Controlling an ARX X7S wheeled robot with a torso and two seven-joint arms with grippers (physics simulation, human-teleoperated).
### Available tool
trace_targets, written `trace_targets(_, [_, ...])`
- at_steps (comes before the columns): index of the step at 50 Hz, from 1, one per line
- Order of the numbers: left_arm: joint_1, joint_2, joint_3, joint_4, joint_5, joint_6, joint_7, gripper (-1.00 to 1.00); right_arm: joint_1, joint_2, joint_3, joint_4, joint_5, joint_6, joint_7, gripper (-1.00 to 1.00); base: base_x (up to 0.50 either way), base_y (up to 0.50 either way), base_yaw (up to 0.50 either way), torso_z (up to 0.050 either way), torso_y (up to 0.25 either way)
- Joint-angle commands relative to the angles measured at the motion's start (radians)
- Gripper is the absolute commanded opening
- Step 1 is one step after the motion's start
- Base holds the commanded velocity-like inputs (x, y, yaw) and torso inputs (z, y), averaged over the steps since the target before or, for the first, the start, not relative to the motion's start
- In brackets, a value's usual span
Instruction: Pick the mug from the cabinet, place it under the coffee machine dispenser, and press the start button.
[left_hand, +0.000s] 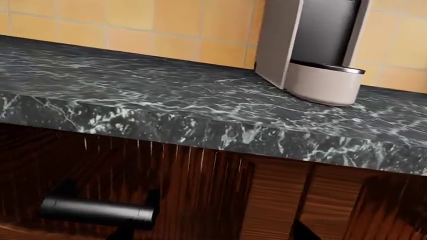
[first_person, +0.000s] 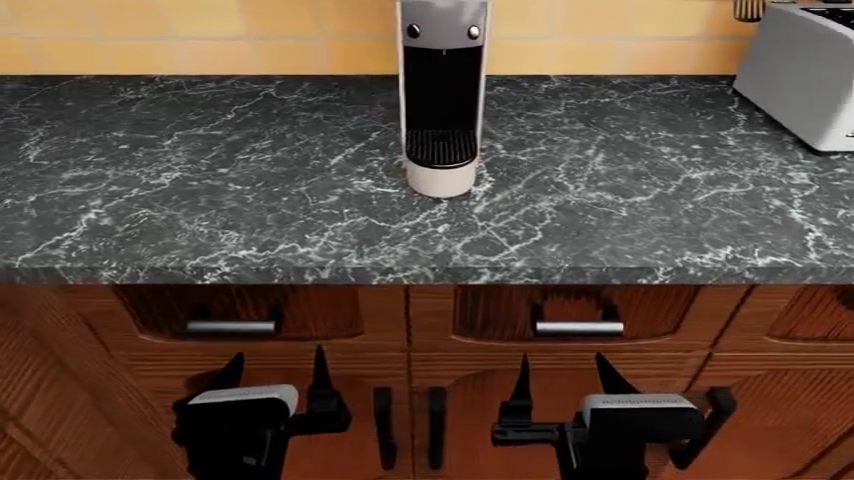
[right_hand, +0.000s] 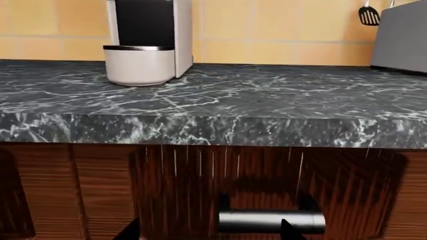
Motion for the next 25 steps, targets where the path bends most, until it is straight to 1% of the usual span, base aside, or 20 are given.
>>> trace_targets(1, [-0.009,-0.014,0.013,-0.008,-0.02,-0.012,-0.011,1.0,0.003,0.012,-0.015,-0.01,0.007,0.009,0.014,1.0,0.02,0.5,0.0,0.0,0.0])
trace_targets(25, [-0.005,-0.033,0.04,-0.012,-0.028,0.014,-0.036,1.0,-0.001,0.028,-0.032,-0.014,0.036,0.006,0.034,1.0,0.01,0.5,0.0,0.0,0.0])
